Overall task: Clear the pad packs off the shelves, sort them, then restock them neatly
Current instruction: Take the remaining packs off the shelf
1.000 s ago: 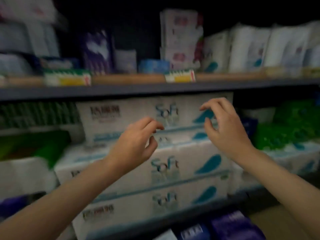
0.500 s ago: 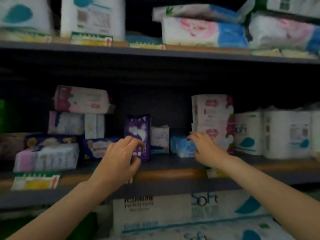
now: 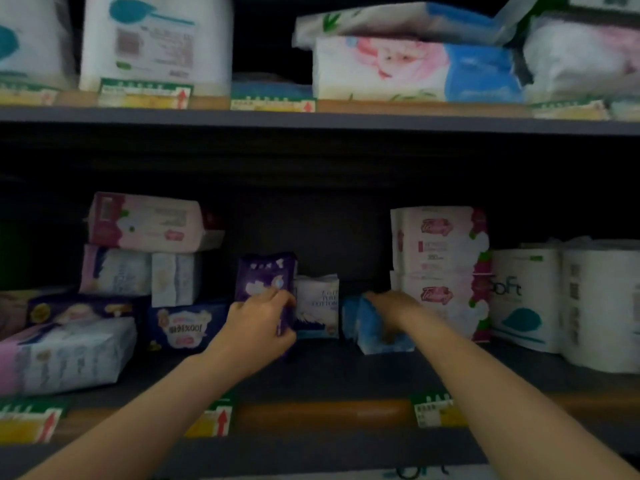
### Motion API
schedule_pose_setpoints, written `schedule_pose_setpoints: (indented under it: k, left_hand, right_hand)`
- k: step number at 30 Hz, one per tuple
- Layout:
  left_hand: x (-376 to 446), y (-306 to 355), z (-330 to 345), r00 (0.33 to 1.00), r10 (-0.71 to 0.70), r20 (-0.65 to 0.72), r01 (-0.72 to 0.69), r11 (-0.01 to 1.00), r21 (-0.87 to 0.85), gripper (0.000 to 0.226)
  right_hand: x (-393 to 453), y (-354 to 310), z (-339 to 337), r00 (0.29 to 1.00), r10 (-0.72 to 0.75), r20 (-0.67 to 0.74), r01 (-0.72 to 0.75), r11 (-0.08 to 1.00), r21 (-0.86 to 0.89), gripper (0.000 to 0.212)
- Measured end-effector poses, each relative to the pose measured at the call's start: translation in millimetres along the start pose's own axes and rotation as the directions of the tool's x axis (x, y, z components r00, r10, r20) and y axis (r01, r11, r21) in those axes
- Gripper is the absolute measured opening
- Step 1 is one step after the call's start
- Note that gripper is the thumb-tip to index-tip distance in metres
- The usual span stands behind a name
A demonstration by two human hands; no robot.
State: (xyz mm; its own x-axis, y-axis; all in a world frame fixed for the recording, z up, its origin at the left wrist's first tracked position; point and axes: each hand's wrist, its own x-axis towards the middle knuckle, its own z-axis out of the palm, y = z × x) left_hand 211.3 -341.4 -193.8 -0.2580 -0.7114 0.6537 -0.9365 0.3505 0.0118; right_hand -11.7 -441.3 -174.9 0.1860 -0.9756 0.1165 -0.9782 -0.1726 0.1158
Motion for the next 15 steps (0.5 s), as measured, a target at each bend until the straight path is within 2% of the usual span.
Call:
schedule_pose_setpoints:
  k: [2,6,8,11,13,15]
  left_hand:
    - [4,5,2,0.999,0.007,0.038,-0.006,1.0,-0.011,0.047]
    - [15,19,5,0.986,0.074,0.15,-0.058,0.993,-0.104,0.075]
    - [20,29,9,0.968,0.084,0.236,-0.047,0.986,-0.157,0.085]
    - [29,42,18,0.907,0.107,0.407,-0.038,0.984,-0.174,0.082]
    - [38,50,25,0.876,0.134,0.463,-0.087,0.989,-0.123,0.082]
    - [49,59,28,0.865,0.109,0.491,-0.105,0.994,-0.034,0.084]
  right_hand:
    - [-5,0,-4,0.999,-0.04,-0.014,0.039,0.999,-0.027,0.093]
    - [-30,-7,-29,0.965,-0.239,-0.106,0.256,0.945,0.204,0.076]
    - [-44,-10,-34,0.949,-0.307,-0.071,0.315,0.932,0.18,0.073]
    - [-51,7,-37,0.952,-0.3,-0.053,0.305,0.936,0.174,0.079]
    - [-54,29,-47,0.956,-0.237,-0.171,0.264,0.952,0.155,0.075]
    - [-51,51,-59,0.927,-0.142,-0.348,0.183,0.979,0.088,0.072]
